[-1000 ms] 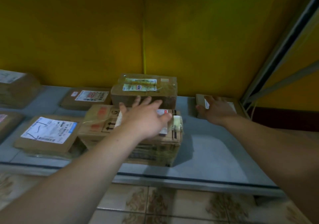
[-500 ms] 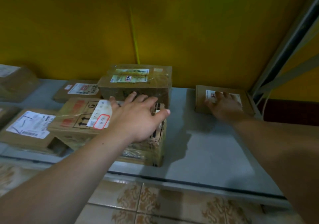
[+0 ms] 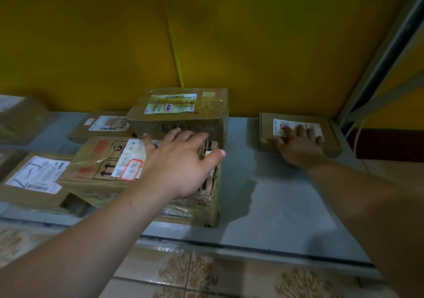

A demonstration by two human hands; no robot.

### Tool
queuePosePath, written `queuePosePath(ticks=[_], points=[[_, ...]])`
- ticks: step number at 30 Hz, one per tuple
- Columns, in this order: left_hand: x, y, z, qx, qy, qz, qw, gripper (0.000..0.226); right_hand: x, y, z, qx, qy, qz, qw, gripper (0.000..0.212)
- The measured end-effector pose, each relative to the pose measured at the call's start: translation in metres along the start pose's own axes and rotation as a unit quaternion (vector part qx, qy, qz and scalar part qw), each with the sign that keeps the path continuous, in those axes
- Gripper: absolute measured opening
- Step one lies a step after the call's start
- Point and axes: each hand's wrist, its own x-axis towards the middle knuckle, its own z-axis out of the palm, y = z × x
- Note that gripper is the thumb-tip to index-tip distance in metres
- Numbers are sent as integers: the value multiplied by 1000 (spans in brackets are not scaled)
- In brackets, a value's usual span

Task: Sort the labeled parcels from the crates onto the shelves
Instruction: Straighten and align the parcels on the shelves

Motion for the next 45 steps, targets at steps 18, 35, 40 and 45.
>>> queuePosePath(ticks=[18, 35, 40, 45], points=[[-3, -1, 2, -16, 10, -1, 1000, 72, -43, -21, 24, -79, 34, -39, 996, 76], [-1, -3, 3, -14, 12, 0, 1000, 72, -26, -9, 22, -51, 57, -34, 997, 79], [-1, -2, 3, -17, 17, -1, 1000, 71, -27, -10, 19, -50, 41, -33, 997, 79], [0, -4, 2, -45, 19, 5, 999, 71, -28, -13, 7, -53, 19, -36, 998, 80]])
